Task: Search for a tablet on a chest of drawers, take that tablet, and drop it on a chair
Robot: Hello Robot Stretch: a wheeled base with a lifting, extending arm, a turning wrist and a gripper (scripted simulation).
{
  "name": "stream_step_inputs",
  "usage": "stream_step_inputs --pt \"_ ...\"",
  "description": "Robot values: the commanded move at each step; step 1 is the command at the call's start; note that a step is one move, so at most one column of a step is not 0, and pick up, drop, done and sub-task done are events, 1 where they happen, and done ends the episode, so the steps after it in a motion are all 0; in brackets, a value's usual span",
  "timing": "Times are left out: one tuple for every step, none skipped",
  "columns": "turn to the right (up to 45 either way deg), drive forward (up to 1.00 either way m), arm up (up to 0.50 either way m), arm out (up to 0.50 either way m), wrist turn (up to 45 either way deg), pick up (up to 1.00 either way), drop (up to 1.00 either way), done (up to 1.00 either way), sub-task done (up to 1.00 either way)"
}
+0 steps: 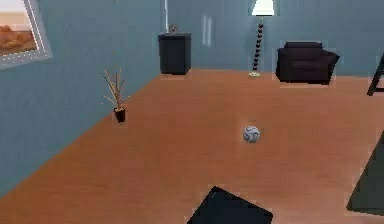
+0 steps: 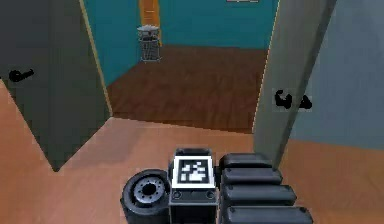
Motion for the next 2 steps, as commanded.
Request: stream_step_inputs --pt "45.0 0.00 0.00 0.00 0.0 0.00 0.00 0.00 0.00" --pt "39.0 0.00 0.00 0.00 0.0 0.00 0.00 0.00 0.00"
